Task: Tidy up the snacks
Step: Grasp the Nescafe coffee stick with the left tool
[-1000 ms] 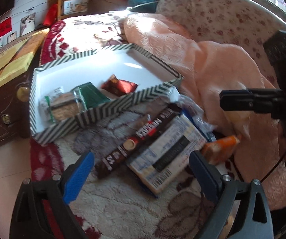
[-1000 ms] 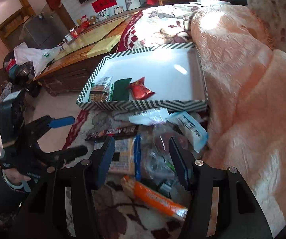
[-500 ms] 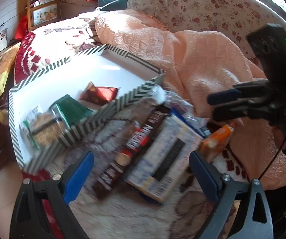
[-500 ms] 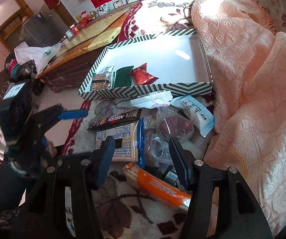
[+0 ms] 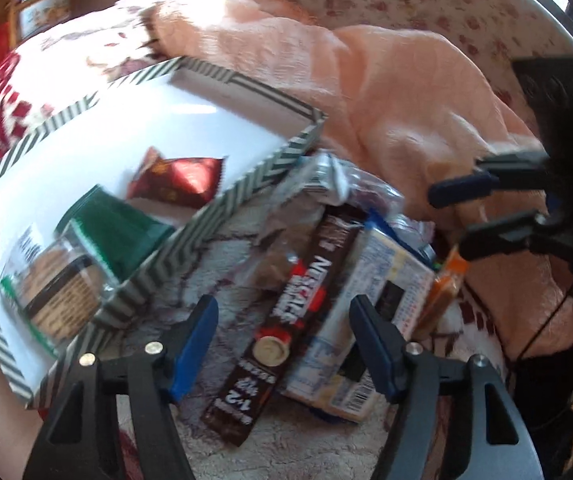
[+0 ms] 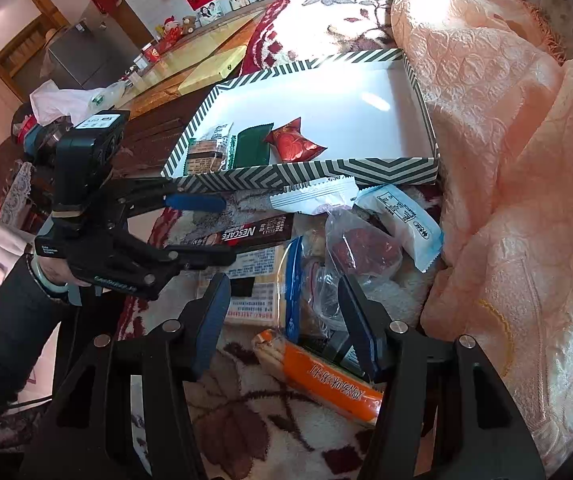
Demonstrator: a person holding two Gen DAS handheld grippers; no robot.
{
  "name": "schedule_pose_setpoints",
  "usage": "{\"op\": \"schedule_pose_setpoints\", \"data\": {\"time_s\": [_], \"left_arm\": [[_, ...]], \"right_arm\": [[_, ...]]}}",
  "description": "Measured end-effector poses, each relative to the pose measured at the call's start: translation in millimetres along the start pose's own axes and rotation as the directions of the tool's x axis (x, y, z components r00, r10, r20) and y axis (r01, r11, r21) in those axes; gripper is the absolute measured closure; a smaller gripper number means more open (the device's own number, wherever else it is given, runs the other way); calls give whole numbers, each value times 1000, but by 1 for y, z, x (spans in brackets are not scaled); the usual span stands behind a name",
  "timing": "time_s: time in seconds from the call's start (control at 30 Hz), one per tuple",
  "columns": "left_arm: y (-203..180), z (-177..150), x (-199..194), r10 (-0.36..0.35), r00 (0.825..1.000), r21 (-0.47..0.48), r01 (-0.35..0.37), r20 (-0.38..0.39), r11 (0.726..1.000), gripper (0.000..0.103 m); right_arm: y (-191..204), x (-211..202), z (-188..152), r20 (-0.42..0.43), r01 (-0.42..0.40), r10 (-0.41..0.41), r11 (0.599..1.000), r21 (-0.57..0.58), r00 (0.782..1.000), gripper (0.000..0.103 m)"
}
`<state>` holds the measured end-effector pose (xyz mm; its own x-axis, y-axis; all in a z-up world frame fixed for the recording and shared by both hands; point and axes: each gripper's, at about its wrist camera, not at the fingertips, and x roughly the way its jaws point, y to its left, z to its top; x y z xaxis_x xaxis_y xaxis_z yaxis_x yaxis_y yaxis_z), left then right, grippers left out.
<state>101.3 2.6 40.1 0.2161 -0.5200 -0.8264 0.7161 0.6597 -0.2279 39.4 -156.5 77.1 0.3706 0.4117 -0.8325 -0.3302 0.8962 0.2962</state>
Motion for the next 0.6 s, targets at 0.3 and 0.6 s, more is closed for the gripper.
{"op": "schedule_pose_setpoints", "data": {"time_s": [0.3, 0.6], "left_arm": [[14, -17, -3, -82, 997, -121, 82, 4, 989, 51], [32, -35, -14, 24, 1000, -289, -21, 9, 957, 82]], "right_arm": [[7, 1, 0, -7, -18, 18, 1000, -12, 1000, 47], [15, 5, -1, -26, -30, 30, 999, -25, 999, 47]]}}
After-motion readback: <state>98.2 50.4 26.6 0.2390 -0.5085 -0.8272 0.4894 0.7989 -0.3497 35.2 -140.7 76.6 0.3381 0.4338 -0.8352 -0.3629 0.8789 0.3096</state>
